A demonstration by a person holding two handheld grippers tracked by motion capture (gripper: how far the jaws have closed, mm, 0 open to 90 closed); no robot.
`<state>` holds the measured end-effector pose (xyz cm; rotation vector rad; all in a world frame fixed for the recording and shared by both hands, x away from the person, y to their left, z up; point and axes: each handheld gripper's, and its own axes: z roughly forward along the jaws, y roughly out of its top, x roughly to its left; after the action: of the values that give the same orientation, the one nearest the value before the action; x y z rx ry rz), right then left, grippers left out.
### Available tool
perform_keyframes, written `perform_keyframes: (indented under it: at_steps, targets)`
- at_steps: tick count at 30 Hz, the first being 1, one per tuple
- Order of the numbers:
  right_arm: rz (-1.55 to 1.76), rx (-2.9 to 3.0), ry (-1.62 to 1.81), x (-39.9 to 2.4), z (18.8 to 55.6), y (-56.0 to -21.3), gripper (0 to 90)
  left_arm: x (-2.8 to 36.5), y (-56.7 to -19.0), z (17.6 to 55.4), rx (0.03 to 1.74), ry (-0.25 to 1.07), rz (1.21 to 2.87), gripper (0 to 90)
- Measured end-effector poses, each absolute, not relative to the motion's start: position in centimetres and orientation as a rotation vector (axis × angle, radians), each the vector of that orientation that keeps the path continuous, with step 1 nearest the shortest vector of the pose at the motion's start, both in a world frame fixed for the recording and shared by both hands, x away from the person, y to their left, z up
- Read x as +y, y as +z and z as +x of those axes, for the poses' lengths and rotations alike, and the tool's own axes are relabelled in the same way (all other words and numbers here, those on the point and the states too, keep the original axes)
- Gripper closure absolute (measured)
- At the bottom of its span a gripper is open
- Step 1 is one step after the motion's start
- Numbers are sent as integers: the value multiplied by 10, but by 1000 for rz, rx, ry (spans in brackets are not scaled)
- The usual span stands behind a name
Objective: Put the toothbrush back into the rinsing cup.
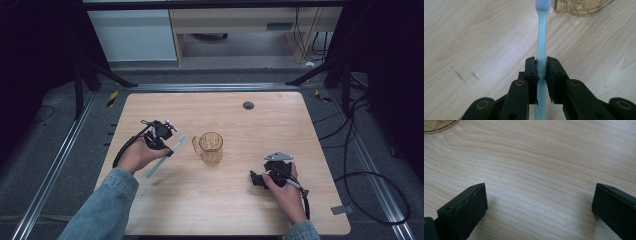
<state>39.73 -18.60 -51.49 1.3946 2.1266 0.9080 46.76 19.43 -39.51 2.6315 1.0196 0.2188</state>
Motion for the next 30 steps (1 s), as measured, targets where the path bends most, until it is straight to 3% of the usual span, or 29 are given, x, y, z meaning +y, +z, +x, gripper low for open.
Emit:
perform_keyframes:
  at_steps: [16,30]
  targets:
    - [1392,2129,909,-186,397,-515,4,196,-372,472,973,354,2386,789]
    - [1391,2131,911,-186,397,-515,4,190,-365,469,923,425,2294,789]
